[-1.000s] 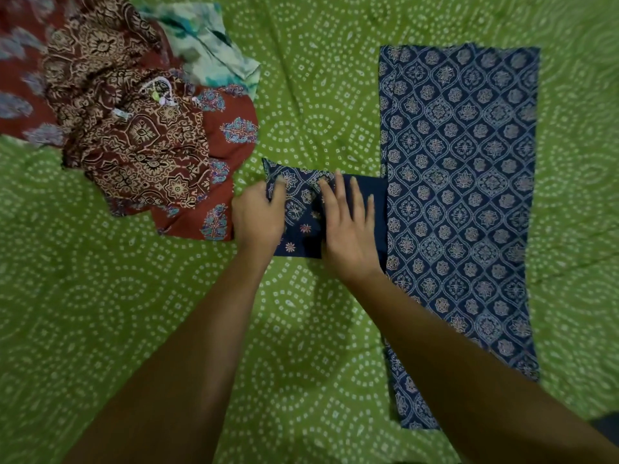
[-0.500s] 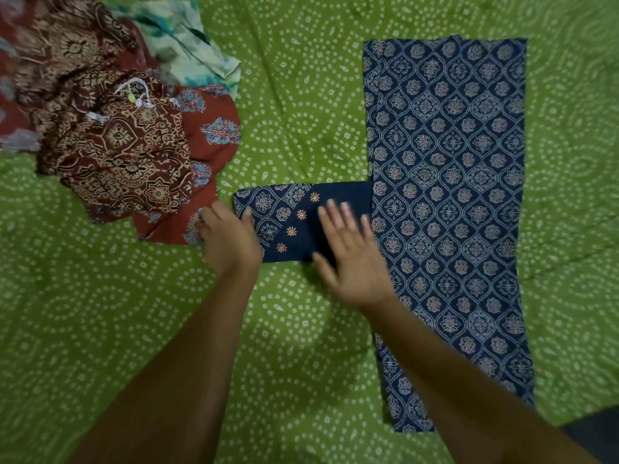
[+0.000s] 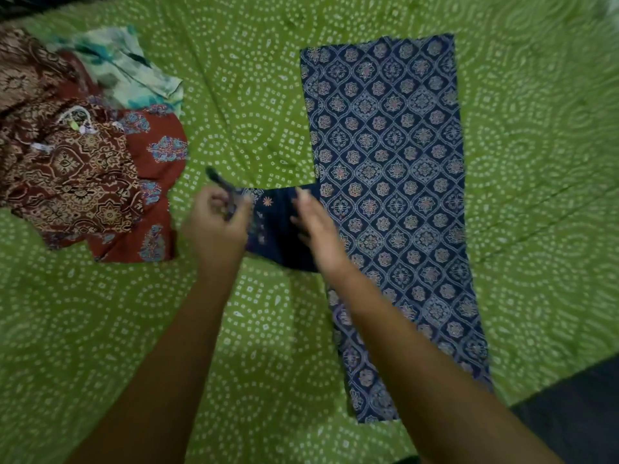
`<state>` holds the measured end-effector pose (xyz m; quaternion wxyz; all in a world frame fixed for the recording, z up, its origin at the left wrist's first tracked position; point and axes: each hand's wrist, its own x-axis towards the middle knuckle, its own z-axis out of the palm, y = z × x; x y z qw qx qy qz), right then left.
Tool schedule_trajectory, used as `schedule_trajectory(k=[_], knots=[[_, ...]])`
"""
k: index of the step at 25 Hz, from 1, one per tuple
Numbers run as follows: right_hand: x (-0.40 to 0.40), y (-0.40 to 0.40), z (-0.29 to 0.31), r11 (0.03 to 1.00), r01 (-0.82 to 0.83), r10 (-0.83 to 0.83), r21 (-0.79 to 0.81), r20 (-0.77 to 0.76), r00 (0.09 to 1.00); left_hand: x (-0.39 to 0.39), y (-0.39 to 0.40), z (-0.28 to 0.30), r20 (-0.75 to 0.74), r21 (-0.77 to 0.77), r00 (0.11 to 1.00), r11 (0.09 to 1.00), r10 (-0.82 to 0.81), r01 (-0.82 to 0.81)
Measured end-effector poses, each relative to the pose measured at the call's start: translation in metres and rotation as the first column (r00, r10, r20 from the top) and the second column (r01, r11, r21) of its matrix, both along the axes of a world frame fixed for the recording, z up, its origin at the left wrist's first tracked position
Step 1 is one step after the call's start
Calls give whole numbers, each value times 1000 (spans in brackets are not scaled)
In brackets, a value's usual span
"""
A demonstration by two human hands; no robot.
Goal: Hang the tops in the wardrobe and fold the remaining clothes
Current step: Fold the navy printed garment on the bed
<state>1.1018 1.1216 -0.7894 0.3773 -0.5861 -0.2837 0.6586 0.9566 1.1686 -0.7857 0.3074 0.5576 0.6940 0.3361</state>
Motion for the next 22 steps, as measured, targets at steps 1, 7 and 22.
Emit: schedule_trajectory(k=[1,7,22], knots=[[24,-1,13,991,112,-123,-77,-170,978,35,-5,23,77,9,987,990,-144,144],[142,-37,-11,885,350,-363,-306,16,932,148,-41,-3,-472,-253,531,686,-703,683],[241,-117,-59,967,-251,79,39,893,443,113,-40,-83,-676,-431,502,842,-539,324]])
